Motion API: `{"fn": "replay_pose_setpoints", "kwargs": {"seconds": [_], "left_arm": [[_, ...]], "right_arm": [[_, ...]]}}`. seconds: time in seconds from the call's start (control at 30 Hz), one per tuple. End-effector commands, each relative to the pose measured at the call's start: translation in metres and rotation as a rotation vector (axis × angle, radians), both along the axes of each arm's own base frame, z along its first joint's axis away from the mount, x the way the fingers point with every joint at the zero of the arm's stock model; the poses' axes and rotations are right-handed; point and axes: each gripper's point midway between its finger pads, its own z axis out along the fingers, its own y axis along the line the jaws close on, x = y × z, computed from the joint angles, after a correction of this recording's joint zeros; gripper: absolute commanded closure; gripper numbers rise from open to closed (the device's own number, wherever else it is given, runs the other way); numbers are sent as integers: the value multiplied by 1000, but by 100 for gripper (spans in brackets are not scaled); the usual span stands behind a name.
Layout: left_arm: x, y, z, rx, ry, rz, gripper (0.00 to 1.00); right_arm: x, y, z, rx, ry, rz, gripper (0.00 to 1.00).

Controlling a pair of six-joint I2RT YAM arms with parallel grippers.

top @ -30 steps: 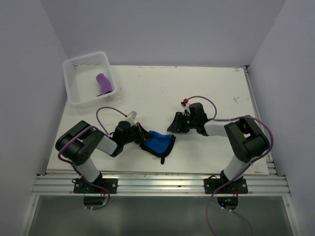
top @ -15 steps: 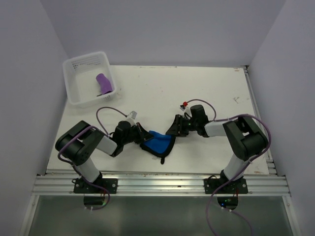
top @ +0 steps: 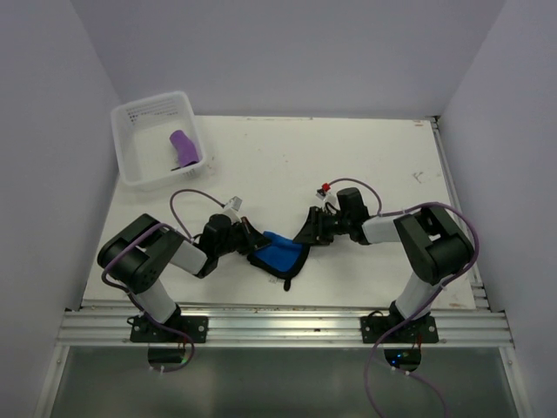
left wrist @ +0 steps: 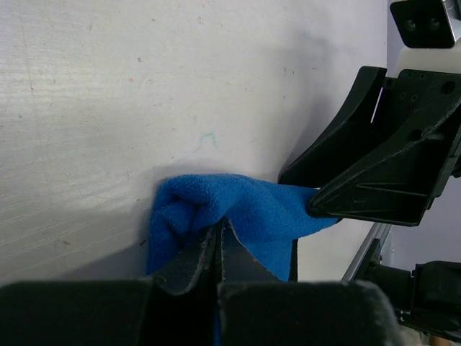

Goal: Roll the towels
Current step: Roll the towel

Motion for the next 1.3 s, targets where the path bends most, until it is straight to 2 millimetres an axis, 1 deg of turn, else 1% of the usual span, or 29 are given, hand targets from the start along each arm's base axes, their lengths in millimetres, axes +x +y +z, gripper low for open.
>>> {"fn": "replay_pose_setpoints", "kwargs": {"seconds": [0.0,0.13,0.4,0.5,0.6,0.63,0.73,0.83,0.93,1.07,1.13,1.27], "left_arm": [[-11,24,-35,139,76,36,100],[-11,24,-35,140,76,37,100],[-9,23,-33,140,71,39,100],[-8,24,-33,144,70,44,100],[-8,24,-33,144,72,41,100],[-7,24,-32,143,69,44,100],[-7,23,-30,142,68,44,100],[-6,22,-30,142,66,41,100],[-6,23,-29,145,64,40,100],[-7,24,-30,157,65,29,100],[-5,26,-30,154,67,32,100],[1,27,-24,165,44,19,100]], "right_arm": [[-22,-11,-21,-57,71,30,52],[-28,-18,-27,-90,51,53,52],[-37,-24,-38,-139,56,69,52],[-41,-22,-40,-163,45,93,52],[-45,-16,-43,-189,41,119,52],[-47,-12,-43,-197,32,139,52],[-52,-8,-45,-237,20,157,53],[-53,-13,-50,-284,9,150,55],[-53,-19,-53,-321,1,133,60],[-49,-26,-52,-361,-26,120,74],[-50,-25,-48,-360,-59,126,77],[-51,-19,-36,-406,-167,146,90]]}}
